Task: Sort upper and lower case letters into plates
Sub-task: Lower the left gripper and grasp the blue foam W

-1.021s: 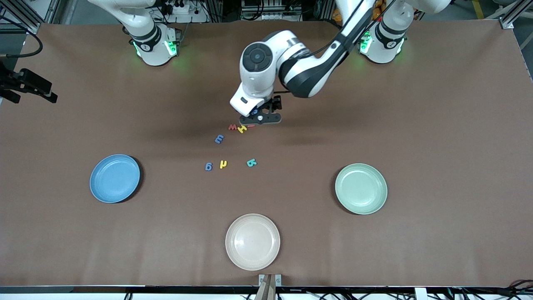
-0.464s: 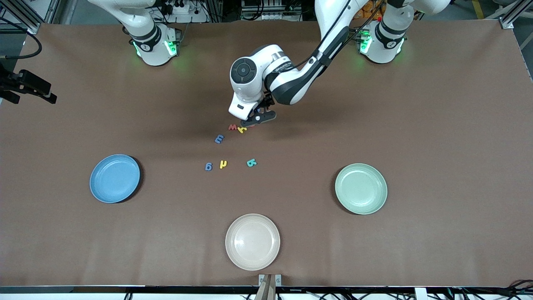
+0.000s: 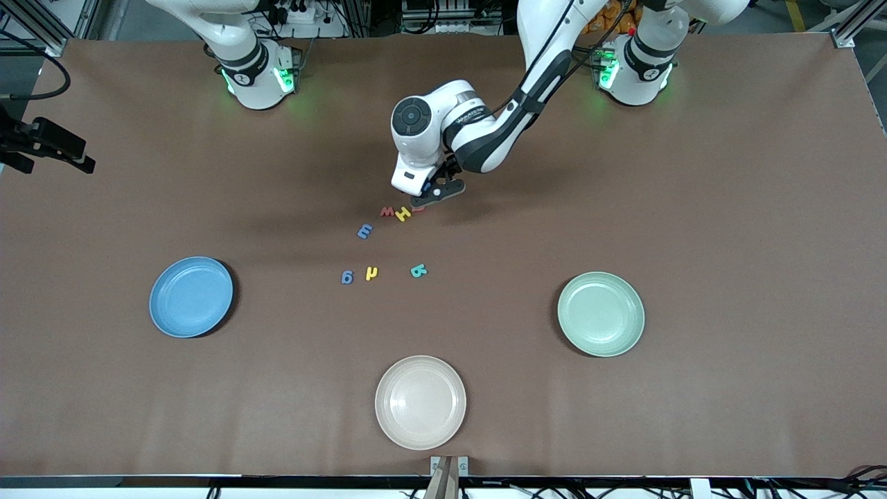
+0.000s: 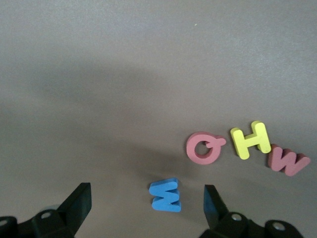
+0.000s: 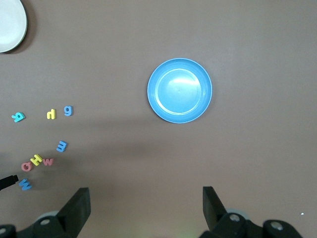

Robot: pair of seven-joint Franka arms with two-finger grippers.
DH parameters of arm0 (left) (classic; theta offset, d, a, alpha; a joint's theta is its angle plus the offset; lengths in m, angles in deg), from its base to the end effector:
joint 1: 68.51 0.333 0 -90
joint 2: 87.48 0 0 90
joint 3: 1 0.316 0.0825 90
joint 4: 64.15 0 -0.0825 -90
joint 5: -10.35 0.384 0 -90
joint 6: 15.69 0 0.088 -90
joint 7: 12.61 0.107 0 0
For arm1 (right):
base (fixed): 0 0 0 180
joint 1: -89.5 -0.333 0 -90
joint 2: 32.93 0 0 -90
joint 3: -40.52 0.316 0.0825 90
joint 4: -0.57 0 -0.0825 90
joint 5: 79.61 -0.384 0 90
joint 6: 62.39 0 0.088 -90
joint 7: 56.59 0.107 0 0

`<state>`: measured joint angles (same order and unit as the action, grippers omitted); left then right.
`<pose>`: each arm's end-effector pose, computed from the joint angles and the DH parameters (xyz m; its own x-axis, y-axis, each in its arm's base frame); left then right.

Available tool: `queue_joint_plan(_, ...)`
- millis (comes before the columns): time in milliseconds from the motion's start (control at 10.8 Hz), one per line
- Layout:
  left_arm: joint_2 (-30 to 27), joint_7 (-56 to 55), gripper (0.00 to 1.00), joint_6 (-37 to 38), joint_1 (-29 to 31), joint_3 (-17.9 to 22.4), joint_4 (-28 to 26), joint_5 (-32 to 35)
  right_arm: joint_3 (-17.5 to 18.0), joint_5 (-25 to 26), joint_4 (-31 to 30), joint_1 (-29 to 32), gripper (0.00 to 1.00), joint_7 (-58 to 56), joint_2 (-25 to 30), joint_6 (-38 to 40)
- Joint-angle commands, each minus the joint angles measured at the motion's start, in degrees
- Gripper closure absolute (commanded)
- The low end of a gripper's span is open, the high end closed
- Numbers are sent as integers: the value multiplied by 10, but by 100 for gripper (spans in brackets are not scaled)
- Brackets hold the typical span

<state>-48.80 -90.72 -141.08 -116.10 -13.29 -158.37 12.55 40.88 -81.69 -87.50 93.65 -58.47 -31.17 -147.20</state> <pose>0.3529 -0.5744 0.2180 0.9359 0.3289 -0.1264 0.3192 -0.9433 -0.0917 0.5349 -0.0312 0.6492 0.9992 -0.0301 -0.0249 -0.0310 -0.9988 -0.0369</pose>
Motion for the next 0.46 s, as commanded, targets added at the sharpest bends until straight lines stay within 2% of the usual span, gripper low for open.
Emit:
queue_joint_plan(0,-17,-22,0,-38,-9,3,-39,26,7,-6,12,12,0,-4,-5,8)
queue_joint_plan(371,-7,-44,3,-78,-23,4,-40,36,7,-6,12,14,0,-4,-5,9)
